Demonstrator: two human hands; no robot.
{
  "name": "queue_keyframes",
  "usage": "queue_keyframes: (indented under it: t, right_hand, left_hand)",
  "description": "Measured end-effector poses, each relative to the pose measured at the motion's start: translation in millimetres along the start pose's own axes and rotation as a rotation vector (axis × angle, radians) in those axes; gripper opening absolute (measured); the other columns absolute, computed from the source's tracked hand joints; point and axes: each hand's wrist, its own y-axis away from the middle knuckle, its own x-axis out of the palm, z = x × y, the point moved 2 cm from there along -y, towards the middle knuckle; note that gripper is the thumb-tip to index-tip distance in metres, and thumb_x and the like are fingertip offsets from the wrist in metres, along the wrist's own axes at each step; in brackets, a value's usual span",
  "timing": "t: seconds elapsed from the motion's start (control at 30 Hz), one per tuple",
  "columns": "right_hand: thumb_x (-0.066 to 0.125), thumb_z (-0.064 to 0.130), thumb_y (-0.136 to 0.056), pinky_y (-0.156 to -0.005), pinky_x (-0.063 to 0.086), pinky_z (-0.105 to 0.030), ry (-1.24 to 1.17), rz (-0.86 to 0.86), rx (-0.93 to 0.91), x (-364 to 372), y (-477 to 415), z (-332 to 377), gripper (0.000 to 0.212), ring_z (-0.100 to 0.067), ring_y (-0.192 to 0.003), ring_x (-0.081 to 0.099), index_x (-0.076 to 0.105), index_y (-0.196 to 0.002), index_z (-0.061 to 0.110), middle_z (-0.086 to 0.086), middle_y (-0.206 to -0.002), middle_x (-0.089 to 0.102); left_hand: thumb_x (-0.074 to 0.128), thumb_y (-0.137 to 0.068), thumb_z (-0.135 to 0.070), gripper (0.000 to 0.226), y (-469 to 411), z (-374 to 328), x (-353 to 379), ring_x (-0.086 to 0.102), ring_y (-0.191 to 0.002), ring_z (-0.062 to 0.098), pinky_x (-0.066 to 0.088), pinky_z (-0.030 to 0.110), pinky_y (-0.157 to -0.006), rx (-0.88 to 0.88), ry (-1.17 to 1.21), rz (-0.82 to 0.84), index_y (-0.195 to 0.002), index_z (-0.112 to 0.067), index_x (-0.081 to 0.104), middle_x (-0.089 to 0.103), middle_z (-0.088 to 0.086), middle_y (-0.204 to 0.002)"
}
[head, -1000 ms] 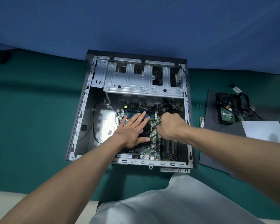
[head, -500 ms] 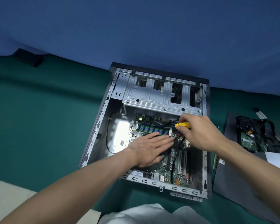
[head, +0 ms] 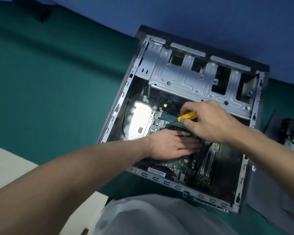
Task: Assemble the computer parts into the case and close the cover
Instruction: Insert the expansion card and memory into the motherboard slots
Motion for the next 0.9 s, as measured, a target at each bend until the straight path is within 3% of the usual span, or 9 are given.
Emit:
queue_keyframes:
  t: [0.23,0.37,0.63,0.73,0.9]
  right_hand:
    - [0.058,0.036,-0.086,-0.062,0.045,-0.034,0.027,0.037,-0.018,4.0,-12.0,-4.7,0.007,0.002,-0.062,0.045,0.059,-0.091,0.031,0.015,-0.065,0.055]
    - [0.058,0.037,-0.086,-0.065,0.048,-0.036,0.021,0.055,-0.021,8.5,-12.4,-7.5,0.007,0.002,-0.064,0.047,0.059,-0.091,0.031,0.011,-0.069,0.06]
    - [0.061,0.032,-0.086,-0.063,0.034,-0.03,0.011,0.065,-0.045,7.3,-13.3,-7.2,0.002,-0.006,-0.064,0.045,0.059,-0.087,0.032,0.013,-0.064,0.055]
    - [0.06,0.032,-0.086,-0.064,0.036,-0.031,0.015,0.075,-0.046,7.3,-13.2,-4.8,0.003,-0.012,-0.065,0.046,0.06,-0.089,0.03,0.013,-0.065,0.056]
    - [0.055,0.032,-0.089,-0.068,0.042,-0.034,0.104,0.134,-0.122,1.6,-14.2,2.0,0.011,-0.015,-0.069,0.049,0.059,-0.098,0.027,0.007,-0.073,0.059]
  left_hand:
    - [0.046,-0.1,-0.016,0.046,5.8,0.5,4.5,0.034,-0.142,0.017,0.031,0.037,-0.114,0.035,0.001,-0.147,-0.145,-0.011,0.043,0.04,0.002,-0.151]
    - [0.039,-0.102,-0.017,0.048,6.7,-1.9,8.0,0.027,-0.144,0.017,0.026,0.038,-0.117,0.05,-0.031,-0.119,-0.149,-0.011,0.033,0.032,0.002,-0.155]
    - [0.025,-0.099,-0.016,0.054,7.6,0.6,2.5,0.019,-0.147,0.019,0.015,0.038,-0.12,0.061,-0.007,0.004,-0.153,-0.01,0.023,0.022,0.005,-0.159]
    - [0.013,-0.094,-0.016,0.06,7.2,1.3,-0.1,0.014,-0.148,0.021,0.009,0.039,-0.121,0.072,0.035,0.053,-0.154,-0.009,0.017,0.016,0.006,-0.161]
    - [0.016,-0.093,-0.015,0.061,6.8,1.8,-0.5,0.011,-0.149,0.021,0.008,0.04,-0.121,0.071,0.058,0.085,-0.154,-0.009,0.013,0.013,0.006,-0.162]
